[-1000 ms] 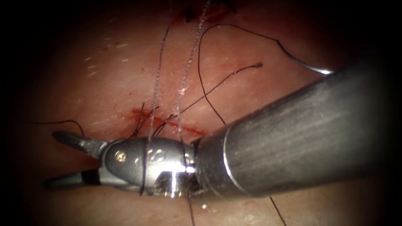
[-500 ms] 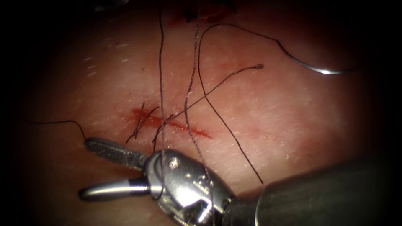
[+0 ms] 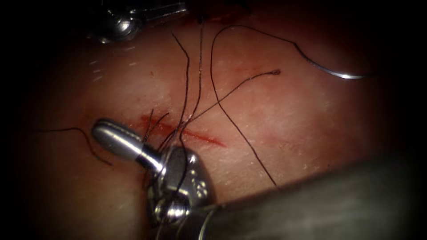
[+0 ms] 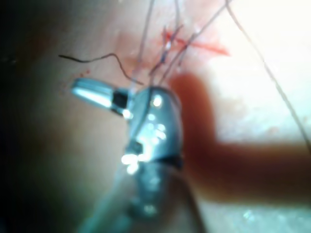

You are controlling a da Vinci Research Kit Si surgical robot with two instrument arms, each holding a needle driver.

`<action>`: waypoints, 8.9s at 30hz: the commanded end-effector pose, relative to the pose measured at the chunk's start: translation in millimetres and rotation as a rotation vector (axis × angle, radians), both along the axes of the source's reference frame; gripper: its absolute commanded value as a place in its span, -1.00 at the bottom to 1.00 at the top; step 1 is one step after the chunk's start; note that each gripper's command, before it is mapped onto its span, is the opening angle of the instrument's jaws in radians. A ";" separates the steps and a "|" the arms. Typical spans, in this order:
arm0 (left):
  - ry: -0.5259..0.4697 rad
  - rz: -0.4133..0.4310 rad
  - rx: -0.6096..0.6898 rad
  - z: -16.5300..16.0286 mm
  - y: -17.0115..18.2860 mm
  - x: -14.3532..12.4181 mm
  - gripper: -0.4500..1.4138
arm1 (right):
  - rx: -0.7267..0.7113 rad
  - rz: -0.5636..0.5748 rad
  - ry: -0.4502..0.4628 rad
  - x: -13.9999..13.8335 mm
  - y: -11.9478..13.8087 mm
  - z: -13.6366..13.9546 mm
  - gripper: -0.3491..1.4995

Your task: Wound Closure

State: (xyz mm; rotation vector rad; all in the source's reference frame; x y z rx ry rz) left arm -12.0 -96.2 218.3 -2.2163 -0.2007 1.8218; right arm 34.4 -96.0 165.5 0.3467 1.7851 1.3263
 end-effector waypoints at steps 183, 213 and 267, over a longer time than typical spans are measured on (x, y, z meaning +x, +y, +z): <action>0.124 -0.124 0.302 5.9 10.4 -1.5 -1.00 | 0.454 -0.275 -0.637 0.8 -9.2 3.1 -1.00; 0.125 -0.196 0.236 3.7 26.1 -8.1 -1.00 | 0.358 -0.630 -0.806 3.4 -15.8 3.4 -1.00; 0.113 -0.232 0.206 5.4 32.8 -10.9 -1.00 | 0.293 -0.887 -0.778 5.1 -21.8 1.8 -1.00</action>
